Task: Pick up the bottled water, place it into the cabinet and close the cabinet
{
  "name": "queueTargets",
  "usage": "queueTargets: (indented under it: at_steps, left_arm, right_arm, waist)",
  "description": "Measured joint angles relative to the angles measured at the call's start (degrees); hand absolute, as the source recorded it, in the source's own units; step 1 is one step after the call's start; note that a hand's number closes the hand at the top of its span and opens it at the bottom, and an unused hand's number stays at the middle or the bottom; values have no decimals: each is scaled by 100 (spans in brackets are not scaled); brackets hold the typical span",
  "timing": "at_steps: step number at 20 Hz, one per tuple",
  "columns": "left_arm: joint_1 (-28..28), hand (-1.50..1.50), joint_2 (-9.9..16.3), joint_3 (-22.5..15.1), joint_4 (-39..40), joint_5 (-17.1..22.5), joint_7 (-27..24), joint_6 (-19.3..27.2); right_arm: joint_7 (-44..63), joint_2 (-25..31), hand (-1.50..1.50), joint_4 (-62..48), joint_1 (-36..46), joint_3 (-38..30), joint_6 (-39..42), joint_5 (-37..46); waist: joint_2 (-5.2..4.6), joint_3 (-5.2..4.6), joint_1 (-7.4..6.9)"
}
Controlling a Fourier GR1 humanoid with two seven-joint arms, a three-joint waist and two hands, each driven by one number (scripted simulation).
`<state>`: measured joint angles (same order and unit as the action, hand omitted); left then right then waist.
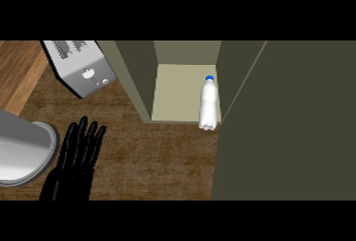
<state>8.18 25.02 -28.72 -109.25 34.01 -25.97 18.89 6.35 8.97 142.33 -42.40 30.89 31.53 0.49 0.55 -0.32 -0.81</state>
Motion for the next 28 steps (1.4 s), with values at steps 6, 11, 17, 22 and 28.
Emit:
queueTargets:
  at_steps: [6, 11, 17, 22, 28]
  left_arm:
    - [278, -150, 199, 280, -76, 198, -92, -237]
    - [532, -150, 371, 471, -253, 344, -134, -406]
    - [734, -150, 575, 749, -276, 547, -190, -690]
    - [848, -150, 712, 897, -305, 682, -182, -894]
    - [895, -150, 802, 1025, -320, 788, -199, -1073]
  right_arm:
    - [636, -130, 150, -6, 822, 263, -156, 175]
    - [1152, -324, 150, -71, 1622, 564, -148, 340]
    - [1621, -290, 150, -183, 2587, 967, -339, 519]
    - [1823, -64, 150, -215, 3130, 1131, -464, 579]
    - [1897, 110, 150, -225, 3482, 1156, -429, 563]
  waist:
    - [9, -5, -33]
    - [29, -13, -81]
    - [21, -32, -101]
    - [7, -34, -123]
    - [-24, -43, -196]
